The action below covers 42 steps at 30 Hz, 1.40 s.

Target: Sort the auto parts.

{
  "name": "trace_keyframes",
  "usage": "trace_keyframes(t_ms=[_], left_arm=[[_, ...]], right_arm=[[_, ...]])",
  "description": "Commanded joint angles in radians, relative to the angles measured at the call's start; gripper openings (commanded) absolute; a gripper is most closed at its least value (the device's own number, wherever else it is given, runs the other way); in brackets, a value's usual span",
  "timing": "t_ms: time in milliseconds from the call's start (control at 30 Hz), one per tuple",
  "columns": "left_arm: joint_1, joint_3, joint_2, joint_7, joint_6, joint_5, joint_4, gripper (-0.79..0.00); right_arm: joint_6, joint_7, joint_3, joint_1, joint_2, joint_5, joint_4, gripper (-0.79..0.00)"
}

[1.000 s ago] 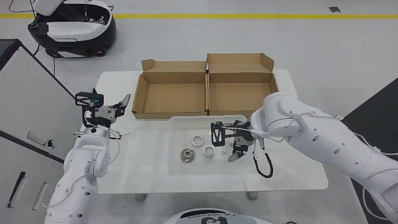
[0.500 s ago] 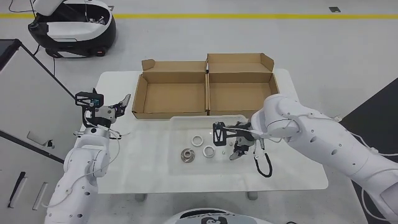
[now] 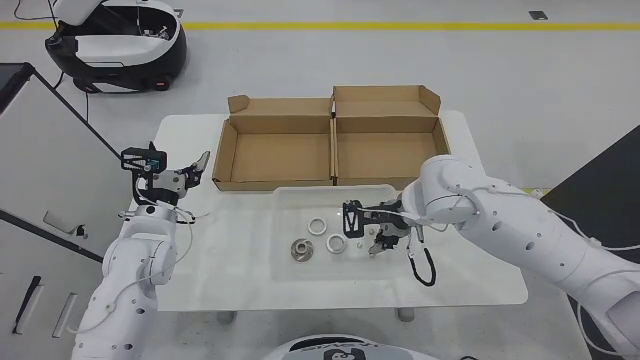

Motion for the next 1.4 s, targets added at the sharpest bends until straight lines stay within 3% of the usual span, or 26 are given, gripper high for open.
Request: trace_keyframes(t_ms=[0, 800, 1367], left_arm=[[0.000, 0.000, 0.000, 0.000, 0.000, 0.000, 0.000, 0.000], [0.000, 0.000, 0.000, 0.000, 0.000, 0.000, 0.000, 0.000], [0.000, 0.000, 0.000, 0.000, 0.000, 0.000, 0.000, 0.000]], right_arm=[[-0.001, -0.002, -0.005, 0.002, 0.001, -0.002, -0.001, -0.382], [-0.026, -0.026, -0.065, 0.024, 0.017, 0.009, 0.017, -0.431], [-0.030, -0.056, -0.071, 0.008, 0.002, -0.003, 0.052, -0.449]])
